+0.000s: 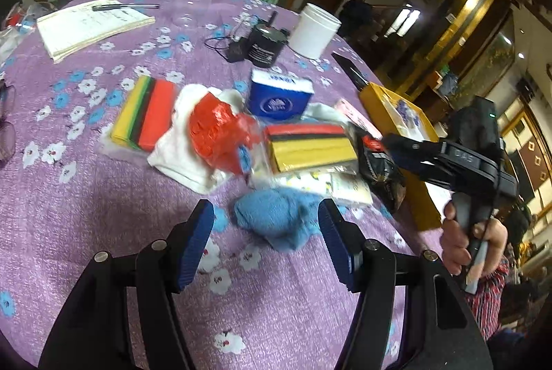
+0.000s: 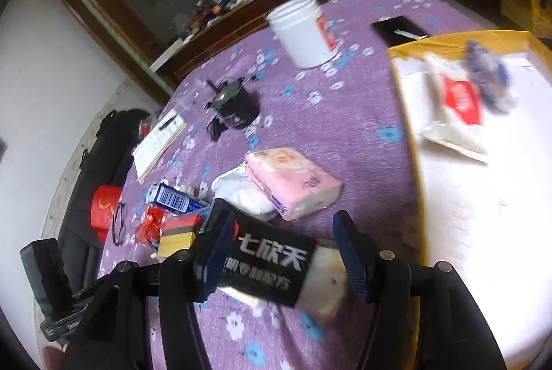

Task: Organize soft objects
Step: 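Grasp the black snack bag with the right gripper, then grasp the blue towel with the left gripper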

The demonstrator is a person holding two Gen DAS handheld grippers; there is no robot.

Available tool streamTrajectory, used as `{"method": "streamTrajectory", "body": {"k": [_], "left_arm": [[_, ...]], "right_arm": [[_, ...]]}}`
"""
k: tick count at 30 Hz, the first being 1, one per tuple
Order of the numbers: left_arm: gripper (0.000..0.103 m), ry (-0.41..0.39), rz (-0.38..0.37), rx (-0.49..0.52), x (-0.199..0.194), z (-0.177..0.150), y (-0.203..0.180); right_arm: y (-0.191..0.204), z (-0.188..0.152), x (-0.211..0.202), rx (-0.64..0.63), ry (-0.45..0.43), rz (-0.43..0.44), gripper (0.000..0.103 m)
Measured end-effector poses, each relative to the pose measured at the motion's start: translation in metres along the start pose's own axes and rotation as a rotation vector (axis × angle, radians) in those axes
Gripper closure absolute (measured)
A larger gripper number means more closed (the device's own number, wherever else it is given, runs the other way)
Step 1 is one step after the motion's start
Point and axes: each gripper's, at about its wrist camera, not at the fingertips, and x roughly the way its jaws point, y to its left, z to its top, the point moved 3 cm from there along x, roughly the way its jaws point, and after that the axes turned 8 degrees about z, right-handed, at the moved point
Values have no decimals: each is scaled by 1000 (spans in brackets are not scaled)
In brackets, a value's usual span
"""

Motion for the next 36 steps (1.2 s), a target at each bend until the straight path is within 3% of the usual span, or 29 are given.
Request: {"method": "streamTrajectory", "body": {"k": [6,8,12,17,23,25,26,27,28,36], "left_arm": [[39,13,-5,32,-3,-11,3],[32,12,-13,28,-5,-14,5],[32,13,-23,33,-6,-15,1],[27,21,-2,28,0,-14,-5],[27,40,103,94,17,-14,-21],[27,19,149,104,22,-12,-24],[33,12,169,106,24,-12,-24],[43,9,204,113,27,-12,-24],[60,20,215,117,31,-12,-24],[63,-8,190,117,22,-17,-29]], "right_arm": [[17,-34,13,2,158,157,37],[37,-52,7,-78,211,210,37],[63,-70,-13,-282,179,199,24],[79,-81,-18,-493,170,113,23],[88,-107,7,-695,172,-95,23],[89,-114,14,-748,150,-160,40],[89,-115,15,-752,142,-175,55],[88,-115,14,-742,139,-178,55],[88,-114,12,-736,124,-172,56],[74,-111,-12,-635,44,-87,59]]}}
